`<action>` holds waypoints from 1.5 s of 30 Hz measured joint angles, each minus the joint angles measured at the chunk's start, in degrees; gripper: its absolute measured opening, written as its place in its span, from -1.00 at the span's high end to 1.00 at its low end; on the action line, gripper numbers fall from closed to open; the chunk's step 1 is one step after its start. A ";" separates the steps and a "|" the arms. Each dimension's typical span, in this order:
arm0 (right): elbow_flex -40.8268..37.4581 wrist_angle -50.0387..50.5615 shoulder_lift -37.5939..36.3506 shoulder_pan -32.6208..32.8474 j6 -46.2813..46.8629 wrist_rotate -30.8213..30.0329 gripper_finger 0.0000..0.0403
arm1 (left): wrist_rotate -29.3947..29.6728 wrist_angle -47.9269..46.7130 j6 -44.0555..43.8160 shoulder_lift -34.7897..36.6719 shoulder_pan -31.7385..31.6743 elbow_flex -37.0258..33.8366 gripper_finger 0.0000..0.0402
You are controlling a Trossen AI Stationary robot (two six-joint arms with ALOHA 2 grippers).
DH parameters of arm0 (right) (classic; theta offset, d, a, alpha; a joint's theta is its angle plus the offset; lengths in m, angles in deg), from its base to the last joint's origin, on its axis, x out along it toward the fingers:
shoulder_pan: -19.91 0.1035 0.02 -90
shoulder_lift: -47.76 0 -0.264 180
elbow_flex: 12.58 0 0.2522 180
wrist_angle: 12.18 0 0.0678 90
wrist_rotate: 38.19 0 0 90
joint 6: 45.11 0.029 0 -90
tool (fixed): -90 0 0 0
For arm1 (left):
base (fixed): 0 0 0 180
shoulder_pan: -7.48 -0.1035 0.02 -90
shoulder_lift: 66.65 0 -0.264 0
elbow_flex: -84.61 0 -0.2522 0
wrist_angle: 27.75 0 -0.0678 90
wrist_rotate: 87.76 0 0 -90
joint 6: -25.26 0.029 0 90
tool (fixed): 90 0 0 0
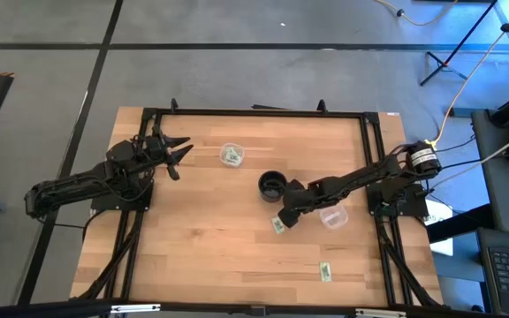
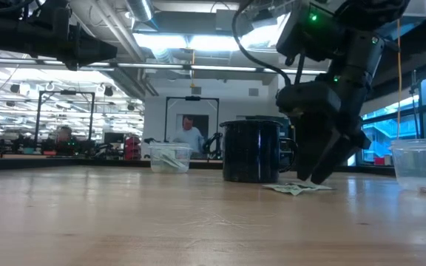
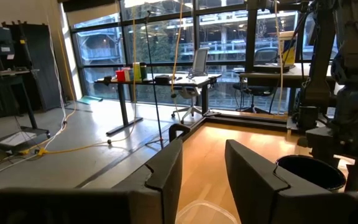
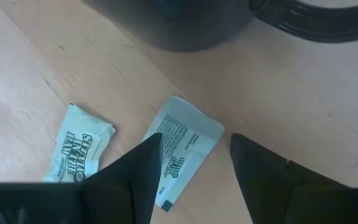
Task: Pick and place items into bin
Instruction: Put the top green stevia packet into the bottom transparent bin
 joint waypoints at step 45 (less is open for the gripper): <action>-0.20 2.65 -4.89 -0.03 -7.90 -4.90 1.00 | 0.00 0.02 0.00 0.02 0.00 -0.02 0.41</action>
